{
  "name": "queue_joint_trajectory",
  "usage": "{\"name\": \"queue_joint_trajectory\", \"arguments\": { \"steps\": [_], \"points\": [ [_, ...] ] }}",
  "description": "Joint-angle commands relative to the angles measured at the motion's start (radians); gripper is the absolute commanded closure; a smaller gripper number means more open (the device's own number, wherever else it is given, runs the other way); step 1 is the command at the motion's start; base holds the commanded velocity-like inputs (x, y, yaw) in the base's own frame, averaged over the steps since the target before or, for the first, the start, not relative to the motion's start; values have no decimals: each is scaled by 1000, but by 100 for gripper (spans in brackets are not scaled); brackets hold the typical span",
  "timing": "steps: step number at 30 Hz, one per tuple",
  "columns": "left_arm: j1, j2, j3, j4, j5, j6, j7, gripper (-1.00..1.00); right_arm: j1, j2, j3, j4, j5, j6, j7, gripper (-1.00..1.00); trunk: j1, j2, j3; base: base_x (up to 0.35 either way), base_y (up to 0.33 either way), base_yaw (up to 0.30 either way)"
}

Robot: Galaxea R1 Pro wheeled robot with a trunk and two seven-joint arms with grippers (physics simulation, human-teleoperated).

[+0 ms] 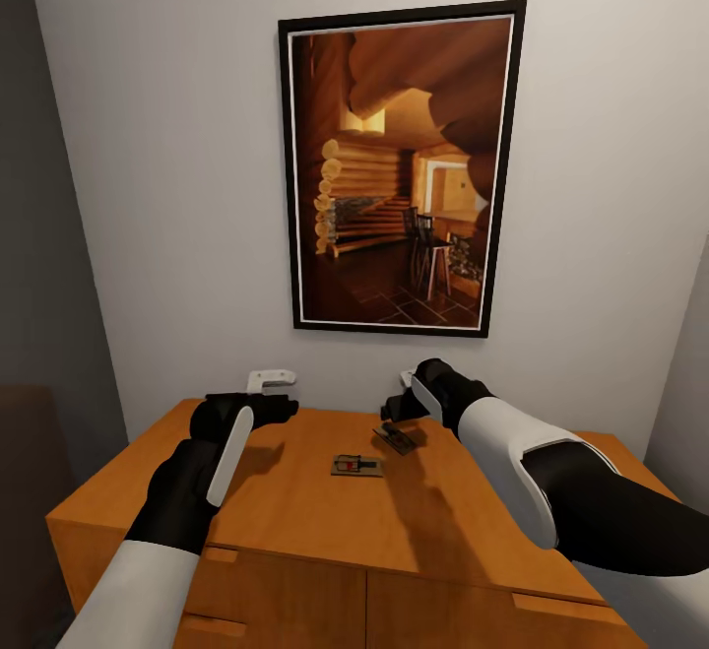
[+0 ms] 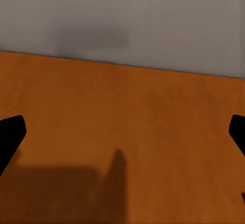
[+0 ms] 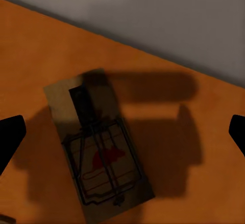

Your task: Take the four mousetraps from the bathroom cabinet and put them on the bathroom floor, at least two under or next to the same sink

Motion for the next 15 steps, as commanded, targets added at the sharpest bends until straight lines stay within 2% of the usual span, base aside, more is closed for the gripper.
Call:
{"name": "queue_joint_trajectory", "arguments": {
  "steps": [1, 8, 15],
  "points": [
    [-1, 0, -1, -1, 10, 4, 10, -100, -1, 0, 8, -1, -4, 4, 2, -100, 0, -1, -1, 0, 0, 0],
    [-1, 0, 0, 0, 11, 6, 10, -100, -1, 0, 9, -1, -5, 6, 1, -100, 0, -1, -1, 0, 0, 0],
    [0, 0, 0, 0, 13, 6, 9, -100, -1, 0, 9, -1, -6, 7, 1, -100, 27, -50, -23, 0, 0, 0]
  ]
}}
